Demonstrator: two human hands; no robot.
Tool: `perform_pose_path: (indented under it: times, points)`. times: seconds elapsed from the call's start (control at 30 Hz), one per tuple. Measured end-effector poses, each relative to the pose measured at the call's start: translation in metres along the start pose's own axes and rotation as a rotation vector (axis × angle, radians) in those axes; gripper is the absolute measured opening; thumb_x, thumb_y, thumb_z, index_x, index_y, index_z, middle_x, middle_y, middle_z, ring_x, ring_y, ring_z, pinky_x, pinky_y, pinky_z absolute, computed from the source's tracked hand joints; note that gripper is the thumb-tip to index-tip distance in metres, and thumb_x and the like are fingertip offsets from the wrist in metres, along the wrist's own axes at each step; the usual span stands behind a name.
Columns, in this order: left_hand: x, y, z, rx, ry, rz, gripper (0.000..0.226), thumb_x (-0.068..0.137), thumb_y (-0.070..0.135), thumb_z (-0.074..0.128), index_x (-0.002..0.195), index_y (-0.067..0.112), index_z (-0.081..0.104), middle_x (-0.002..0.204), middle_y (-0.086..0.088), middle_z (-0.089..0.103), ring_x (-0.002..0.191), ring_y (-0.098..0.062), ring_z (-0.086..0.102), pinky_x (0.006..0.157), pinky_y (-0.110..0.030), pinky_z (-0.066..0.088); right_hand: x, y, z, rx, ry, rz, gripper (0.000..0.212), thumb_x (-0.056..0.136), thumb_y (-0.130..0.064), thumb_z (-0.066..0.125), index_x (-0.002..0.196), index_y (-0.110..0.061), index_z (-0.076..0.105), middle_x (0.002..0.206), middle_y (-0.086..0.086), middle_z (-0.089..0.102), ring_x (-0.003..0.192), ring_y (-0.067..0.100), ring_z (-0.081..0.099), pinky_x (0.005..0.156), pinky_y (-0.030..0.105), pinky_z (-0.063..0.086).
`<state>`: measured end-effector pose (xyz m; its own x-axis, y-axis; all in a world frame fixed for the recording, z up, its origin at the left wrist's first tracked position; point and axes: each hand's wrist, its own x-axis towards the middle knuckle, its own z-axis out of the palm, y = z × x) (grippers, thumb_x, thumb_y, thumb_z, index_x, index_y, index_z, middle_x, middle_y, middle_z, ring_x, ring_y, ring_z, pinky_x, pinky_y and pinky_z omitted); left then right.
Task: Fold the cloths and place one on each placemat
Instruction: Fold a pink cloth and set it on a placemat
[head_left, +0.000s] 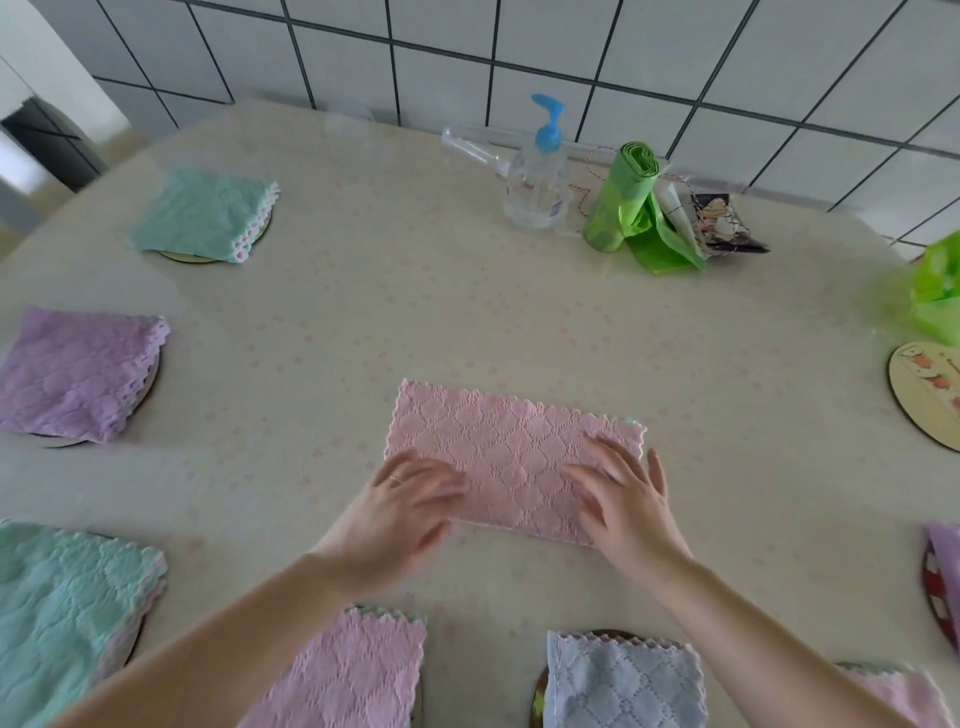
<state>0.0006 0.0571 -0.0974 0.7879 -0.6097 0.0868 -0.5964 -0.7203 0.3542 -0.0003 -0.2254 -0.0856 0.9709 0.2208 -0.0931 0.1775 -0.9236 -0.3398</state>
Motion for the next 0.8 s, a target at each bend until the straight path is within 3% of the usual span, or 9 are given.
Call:
perform_pose_path:
  times: [0.17, 0.3, 0.47, 0.67, 0.8]
  points:
    - [0.023, 0.038, 0.02, -0.09, -0.068, 0.039, 0.018, 0.077, 0.026, 0.071, 0.094, 0.031, 0.069, 0.094, 0.017, 0.064, 0.089, -0.008, 0.061, 0.083, -0.031, 0.051, 0.058, -0.035, -0.007, -0.003, -0.116, -0.043, 0.033, 0.091, -0.024, 0.05, 0.122, -0.031, 0.058, 0.149, -0.01, 0.033, 0.14, 0.012, 0.021, 0.114, 0.054, -0.002]
    - [0.029, 0.042, 0.028, -0.102, -0.043, -0.003, 0.022, 0.069, 0.017, 0.073, 0.086, 0.031, 0.068, 0.086, 0.015, 0.063, 0.08, -0.01, 0.061, 0.073, -0.029, 0.052, 0.084, -0.046, -0.009, -0.052, -0.228, -0.018, 0.028, 0.093, -0.025, 0.044, 0.117, -0.029, 0.059, 0.139, -0.01, 0.043, 0.134, 0.014, 0.03, 0.113, 0.056, -0.004]
    - [0.031, 0.033, 0.02, -0.017, -0.088, 0.049, 0.024, 0.065, 0.016, 0.075, 0.081, 0.031, 0.067, 0.084, 0.016, 0.065, 0.08, -0.008, 0.061, 0.074, -0.027, 0.051, 0.087, -0.041, -0.013, -0.157, -0.262, -0.069, 0.029, 0.094, -0.024, 0.044, 0.119, -0.028, 0.058, 0.126, -0.004, 0.048, 0.129, 0.018, 0.033, 0.114, 0.054, -0.003]
    - [0.027, -0.024, -0.013, 0.149, -0.164, 0.026, 0.029, 0.062, 0.014, 0.08, 0.081, 0.032, 0.066, 0.08, 0.017, 0.065, 0.082, -0.012, 0.062, 0.088, -0.027, 0.041, 0.062, -0.029, -0.014, -0.208, -0.257, -0.112, 0.033, 0.094, -0.027, 0.043, 0.122, -0.038, 0.056, 0.117, -0.004, 0.054, 0.12, 0.021, 0.041, 0.114, 0.046, 0.009]
    - [0.039, -0.045, -0.034, 0.299, -0.205, 0.066, 0.041, 0.051, 0.002, 0.078, 0.073, 0.032, 0.061, 0.074, 0.017, 0.059, 0.07, -0.016, 0.06, 0.076, -0.028, 0.031, 0.041, -0.033, -0.01, -0.166, -0.248, -0.206, 0.033, 0.092, -0.029, 0.048, 0.123, -0.037, 0.056, 0.11, -0.003, 0.061, 0.11, 0.022, 0.049, 0.106, 0.038, 0.025]
